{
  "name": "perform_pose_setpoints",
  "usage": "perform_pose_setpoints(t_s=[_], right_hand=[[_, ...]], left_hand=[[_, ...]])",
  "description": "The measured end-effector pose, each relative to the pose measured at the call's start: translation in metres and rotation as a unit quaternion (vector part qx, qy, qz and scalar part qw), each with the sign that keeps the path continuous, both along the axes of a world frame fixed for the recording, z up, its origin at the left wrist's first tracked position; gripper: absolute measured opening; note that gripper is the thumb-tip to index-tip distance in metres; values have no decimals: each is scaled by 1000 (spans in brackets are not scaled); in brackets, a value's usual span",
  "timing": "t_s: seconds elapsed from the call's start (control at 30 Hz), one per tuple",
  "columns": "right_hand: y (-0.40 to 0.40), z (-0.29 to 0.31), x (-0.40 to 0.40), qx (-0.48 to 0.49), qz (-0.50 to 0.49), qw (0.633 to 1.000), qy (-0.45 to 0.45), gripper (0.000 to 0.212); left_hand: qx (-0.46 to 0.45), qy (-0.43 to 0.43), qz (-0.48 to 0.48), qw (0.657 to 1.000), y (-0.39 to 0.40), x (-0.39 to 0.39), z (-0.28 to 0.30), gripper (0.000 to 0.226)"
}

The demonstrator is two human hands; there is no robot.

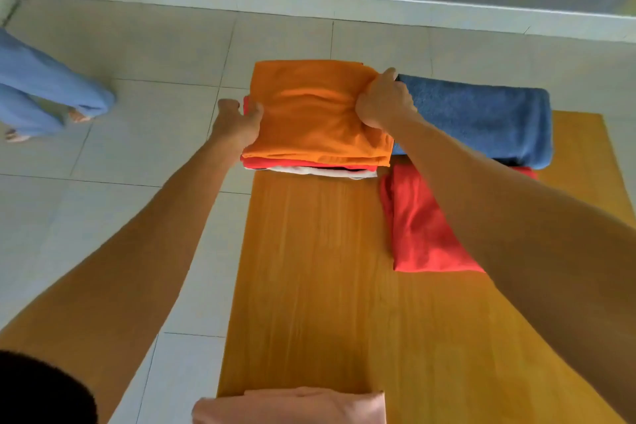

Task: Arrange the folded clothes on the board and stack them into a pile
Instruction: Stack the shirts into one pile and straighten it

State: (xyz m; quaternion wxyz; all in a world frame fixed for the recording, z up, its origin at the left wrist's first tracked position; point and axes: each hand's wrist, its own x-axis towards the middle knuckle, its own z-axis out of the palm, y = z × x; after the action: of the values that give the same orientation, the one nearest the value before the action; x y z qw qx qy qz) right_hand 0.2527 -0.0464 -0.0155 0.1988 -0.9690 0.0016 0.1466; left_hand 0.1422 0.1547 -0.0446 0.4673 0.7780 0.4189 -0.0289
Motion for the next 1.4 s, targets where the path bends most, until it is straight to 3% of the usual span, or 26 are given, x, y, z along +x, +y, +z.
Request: perform_pose_setpoints(t_s=[0.1,0.17,0.3,0.37,0.5,0.6,0.67,0.83,0.97,1.03,1.13,1.23,1.4], right_hand=[[-15,26,-25,-36,31,994,-102,45],[-34,34,-53,-2,37,992,-122,40],[-94,29,-133,88,9,996,-22,43],[-125,13,-183,98,-4,995,36,39],[-176,-25,-291,76,-14,976,204,43],[-198,-32,-359,85,-54,961,259,51],[-204,-30,-389,89,-74,956,269,62],[-187,-26,-427,95,-43,948,301,66],[-170,-29,-436,76,-32,958,274,80],[-165,-30,-435,95,-43,959,262,76],[-163,-31,-436,145,-70,955,250,66],[-163,-29,-437,164,-90,956,228,62],[-164,-26,-435,184,-93,959,192,52]], left_hand=[[29,-10,16,999,0,-63,-3,57],[7,11,-1,1000,-5,-111,-4,53],[-23,85,-44,995,-34,-220,-10,40],[-22,116,-31,993,-52,-275,-14,45],[-54,187,69,979,-87,-370,-21,74],[-43,227,87,969,-104,-414,-27,113],[-11,243,85,966,-113,-428,-23,121],[-12,275,18,961,-142,-429,-2,88],[-19,270,28,962,-152,-423,3,91],[-39,259,42,964,-151,-422,7,90],[-28,247,-18,969,-152,-420,11,92],[-8,201,-75,977,-158,-415,13,74],[5,117,-49,992,-169,-408,14,65]])
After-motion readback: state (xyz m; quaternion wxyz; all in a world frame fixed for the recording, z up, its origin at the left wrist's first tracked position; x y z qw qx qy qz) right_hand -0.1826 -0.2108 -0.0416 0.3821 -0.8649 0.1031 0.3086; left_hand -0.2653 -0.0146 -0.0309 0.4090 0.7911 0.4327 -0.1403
